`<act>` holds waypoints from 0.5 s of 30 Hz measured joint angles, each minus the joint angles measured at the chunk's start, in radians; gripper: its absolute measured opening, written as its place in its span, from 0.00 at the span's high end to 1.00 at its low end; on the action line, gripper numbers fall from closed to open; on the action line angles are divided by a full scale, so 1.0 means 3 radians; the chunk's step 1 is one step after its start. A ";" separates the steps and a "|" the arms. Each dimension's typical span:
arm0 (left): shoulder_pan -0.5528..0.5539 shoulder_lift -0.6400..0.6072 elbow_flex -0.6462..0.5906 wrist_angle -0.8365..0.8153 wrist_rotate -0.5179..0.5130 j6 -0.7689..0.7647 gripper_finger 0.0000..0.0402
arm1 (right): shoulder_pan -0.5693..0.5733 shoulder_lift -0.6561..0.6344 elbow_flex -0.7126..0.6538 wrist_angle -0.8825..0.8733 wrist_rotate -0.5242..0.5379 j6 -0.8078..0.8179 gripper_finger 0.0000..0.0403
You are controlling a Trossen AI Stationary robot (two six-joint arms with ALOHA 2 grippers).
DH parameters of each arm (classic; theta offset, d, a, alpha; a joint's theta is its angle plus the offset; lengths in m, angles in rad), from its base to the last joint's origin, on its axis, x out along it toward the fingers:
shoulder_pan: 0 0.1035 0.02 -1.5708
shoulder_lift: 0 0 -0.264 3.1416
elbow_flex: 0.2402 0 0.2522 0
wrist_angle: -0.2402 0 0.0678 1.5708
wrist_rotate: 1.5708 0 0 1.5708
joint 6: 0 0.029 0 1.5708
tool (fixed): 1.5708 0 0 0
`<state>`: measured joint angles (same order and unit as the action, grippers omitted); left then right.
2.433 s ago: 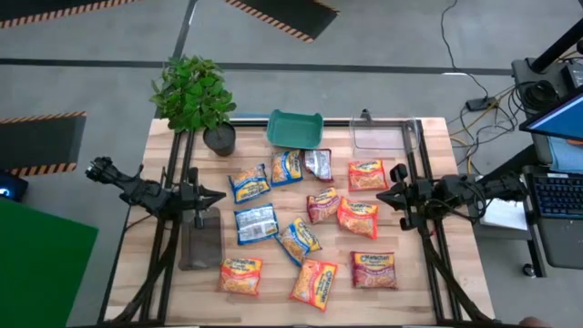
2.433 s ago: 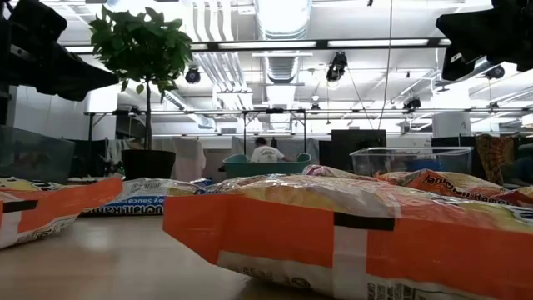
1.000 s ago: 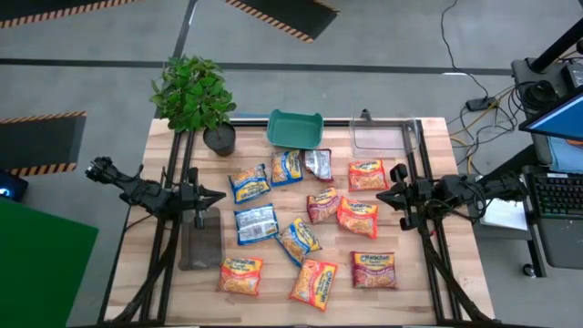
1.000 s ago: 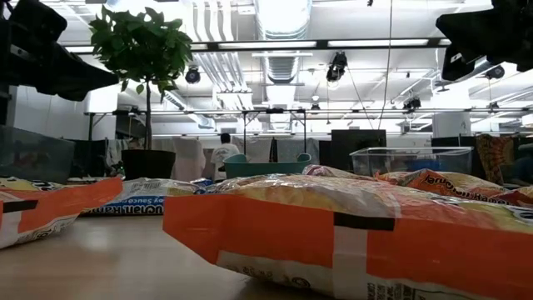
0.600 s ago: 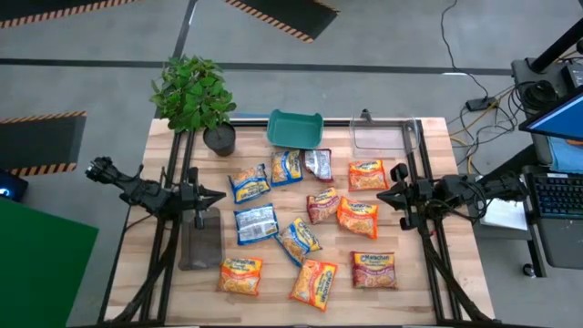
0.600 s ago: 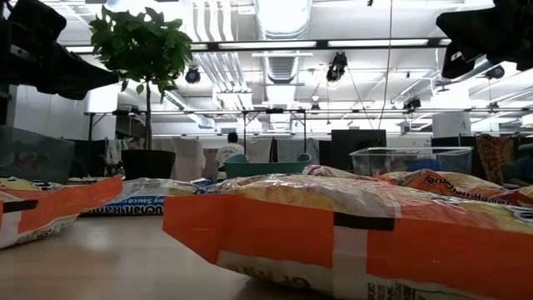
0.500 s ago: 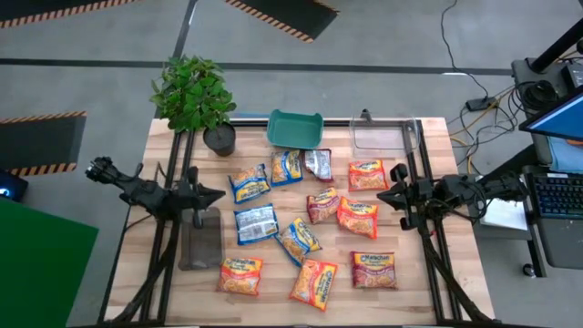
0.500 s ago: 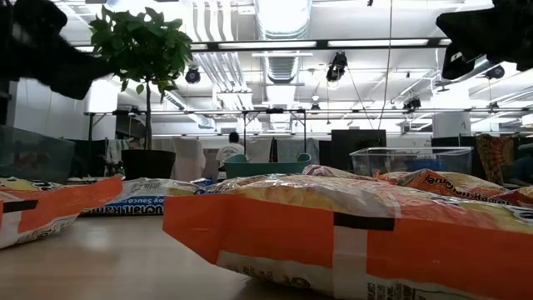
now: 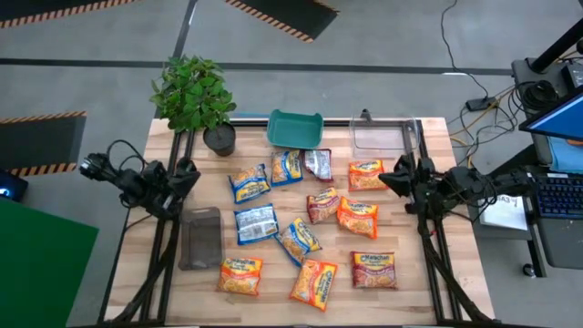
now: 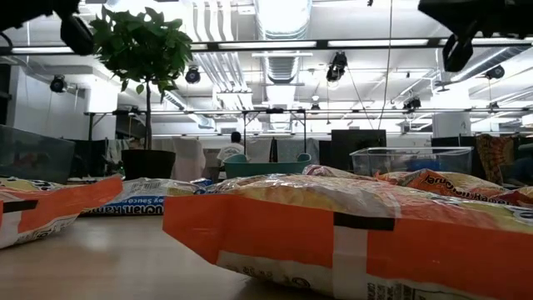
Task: Sort Maruchan noodles
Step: Adjust the green bin
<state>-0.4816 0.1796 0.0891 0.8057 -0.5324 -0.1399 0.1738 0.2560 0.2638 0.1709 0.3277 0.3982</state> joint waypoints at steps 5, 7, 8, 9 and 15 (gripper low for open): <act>-0.0001 0.0502 0.0000 0.0514 0.0360 -0.0036 1.00 | 0.0000 0.0308 0.0422 -0.0401 0.0402 0.0000 0.98; 0.0000 0.0713 0.0000 0.0779 0.0363 -0.0108 1.00 | -0.0001 0.0402 0.0606 -0.0591 0.0515 -0.0018 0.98; 0.0000 0.0816 0.0000 0.0901 0.0361 -0.0147 1.00 | -0.0003 0.0435 0.0690 -0.0684 0.0556 -0.0021 0.98; 0.0000 0.0922 0.0009 0.1002 0.0351 -0.0173 1.00 | -0.0005 0.0465 0.0766 -0.0786 0.0580 -0.0030 0.98; 0.0000 0.1500 0.0461 0.1024 0.0331 -0.0078 1.00 | -0.0009 0.0531 0.1008 -0.1095 0.0593 -0.0175 0.98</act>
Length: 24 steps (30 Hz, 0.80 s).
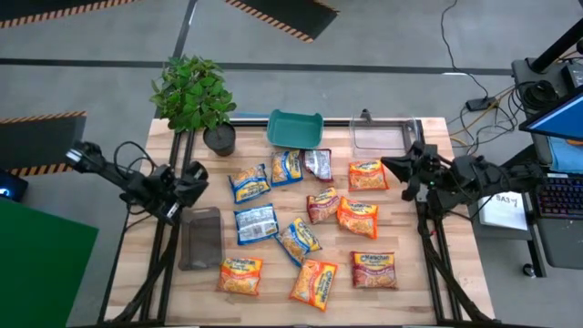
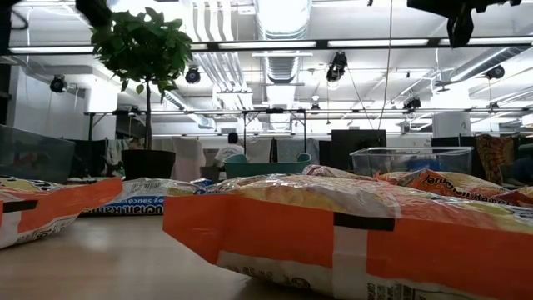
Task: Sort Maruchan noodles
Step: Adjust the green bin
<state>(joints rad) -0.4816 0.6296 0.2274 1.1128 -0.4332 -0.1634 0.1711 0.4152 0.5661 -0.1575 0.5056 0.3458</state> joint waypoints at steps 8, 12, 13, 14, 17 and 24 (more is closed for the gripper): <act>0.0000 0.0810 0.1138 -0.1394 -0.0184 0.0217 1.00 | -0.0005 -0.0059 0.0056 0.0031 0.0155 -0.0251 0.98; 0.0003 0.1244 0.1809 -0.2596 -0.0718 0.0051 1.00 | -0.0005 -0.0081 0.0078 0.0037 0.0159 -0.0329 0.98; 0.0004 0.1362 0.1981 -0.2879 -0.0853 -0.0005 1.00 | -0.0005 -0.0081 0.0078 0.0037 0.0159 -0.0349 0.98; 0.0009 0.1481 0.2145 -0.3128 -0.0949 -0.0042 1.00 | -0.0005 -0.0081 0.0078 0.0039 0.0159 -0.0377 0.98; 0.0032 0.1845 0.2617 -0.3788 -0.1028 -0.0091 1.00 | -0.0005 -0.0081 0.0078 0.0044 0.0159 -0.0421 0.98; 0.0126 0.2741 0.3623 -0.4944 -0.1027 -0.0097 1.00 | -0.0005 -0.0081 0.0078 0.0048 0.0158 -0.0455 0.98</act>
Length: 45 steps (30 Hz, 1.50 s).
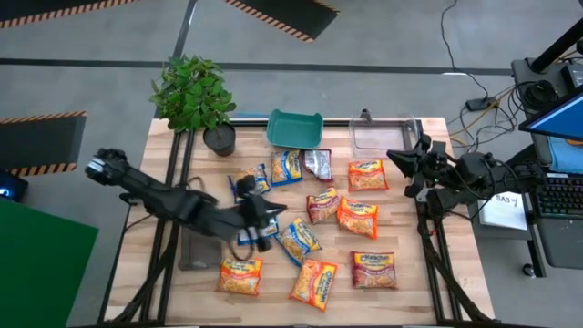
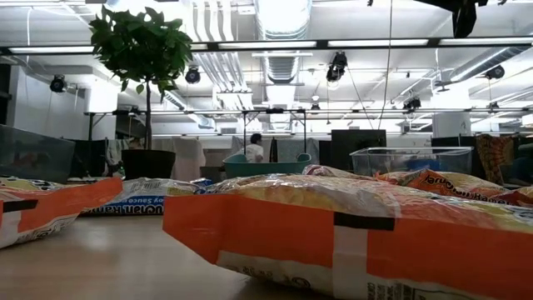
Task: Sort Maruchan noodles
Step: Adjust the green bin
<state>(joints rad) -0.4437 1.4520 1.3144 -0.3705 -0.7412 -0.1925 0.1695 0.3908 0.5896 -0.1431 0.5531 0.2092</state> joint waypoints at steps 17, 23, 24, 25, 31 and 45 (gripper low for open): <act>0.1210 0.1374 0.1197 -0.1240 -0.0199 0.1281 1.00 | -0.0001 -0.0010 0.0077 0.0175 -0.0002 -0.0444 0.98; 0.1906 0.1586 0.1181 -0.1176 0.0326 0.1644 1.00 | -0.0001 -0.0012 0.0095 0.0181 -0.0001 -0.0530 0.98; 0.2002 0.1634 0.1181 -0.1153 0.0391 0.1717 1.00 | 0.0000 -0.0013 0.0097 0.0187 -0.0002 -0.0545 0.98; 0.2090 0.1684 0.1180 -0.1123 0.0422 0.1802 1.00 | 0.0000 -0.0013 0.0101 0.0186 -0.0001 -0.0560 0.98; 0.2553 0.1921 0.1198 -0.0918 0.0818 0.2094 1.00 | -0.0001 -0.0013 0.0109 0.0172 -0.0001 -0.0566 0.98; 0.2868 0.2212 0.1198 -0.0793 0.1135 0.1996 1.00 | -0.0001 -0.0011 0.0109 0.0147 -0.0002 -0.0585 0.98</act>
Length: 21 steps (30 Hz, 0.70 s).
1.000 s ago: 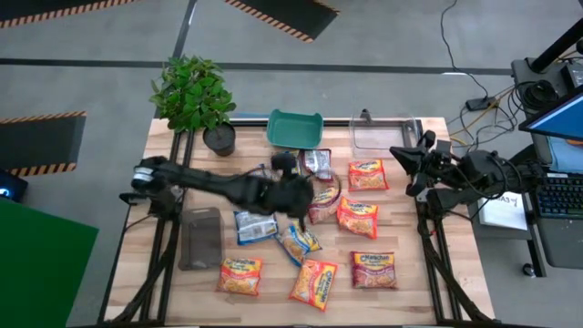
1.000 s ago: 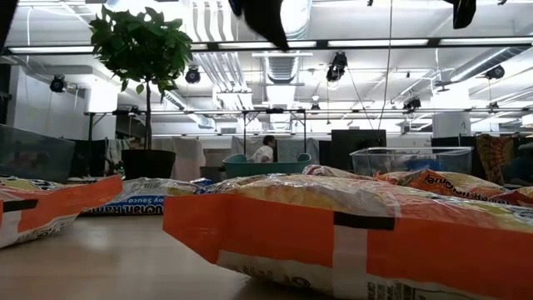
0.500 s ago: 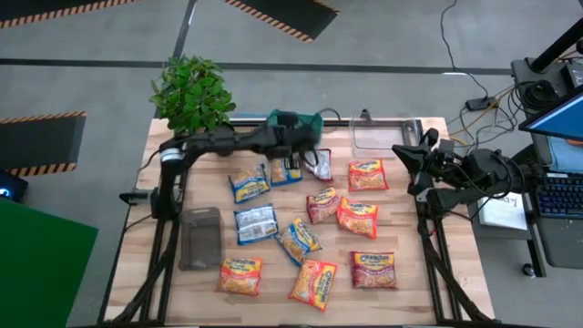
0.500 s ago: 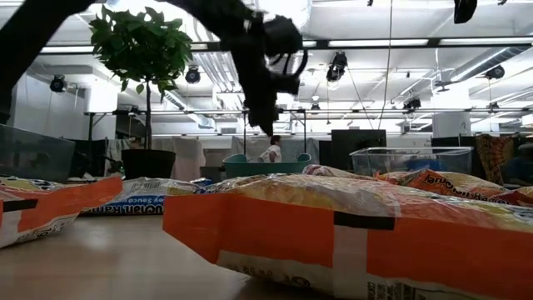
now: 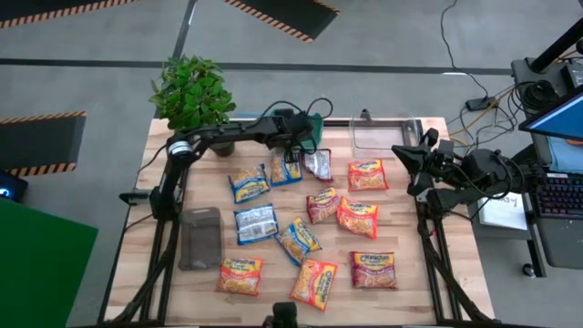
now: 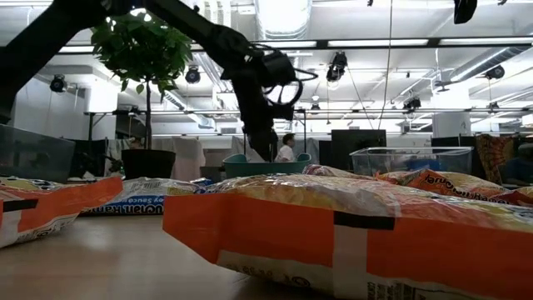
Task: Sort Maruchan noodles
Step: Adjust the green bin, then put the top right blue noodle pack into the green bin
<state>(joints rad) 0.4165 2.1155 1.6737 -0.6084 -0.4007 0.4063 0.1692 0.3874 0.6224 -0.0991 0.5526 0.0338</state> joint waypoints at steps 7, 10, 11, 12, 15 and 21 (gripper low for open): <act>-0.0031 0.0141 0.0038 -0.0261 0.0206 -0.0125 1.00 | 0.0001 0.0000 0.0000 -0.0002 -0.0001 0.0021 0.98; -0.0091 0.0136 0.0198 -0.0512 0.0629 -0.0287 1.00 | 0.0000 0.0000 -0.0001 -0.0002 -0.0001 -0.0017 0.98; -0.0109 0.0136 0.0271 -0.0608 0.0669 -0.0320 1.00 | 0.0001 0.0000 -0.0001 -0.0001 -0.0001 -0.0022 0.98; -0.0121 0.0135 0.0347 -0.0676 0.0642 -0.0341 1.00 | 0.0001 0.0000 -0.0001 -0.0001 -0.0001 -0.0022 0.98; -0.0129 0.0126 0.0564 -0.0806 0.0381 -0.0339 1.00 | 0.0001 0.0000 -0.0001 -0.0001 0.0000 -0.0022 0.98; -0.0127 0.0123 0.0938 -0.0963 0.0346 -0.0365 1.00 | 0.0001 0.0000 -0.0003 -0.0001 -0.0001 -0.0022 0.98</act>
<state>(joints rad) 0.3785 2.1525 1.9550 -0.8973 -0.2970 0.2968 0.1694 0.3874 0.6216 -0.0994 0.5522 0.0271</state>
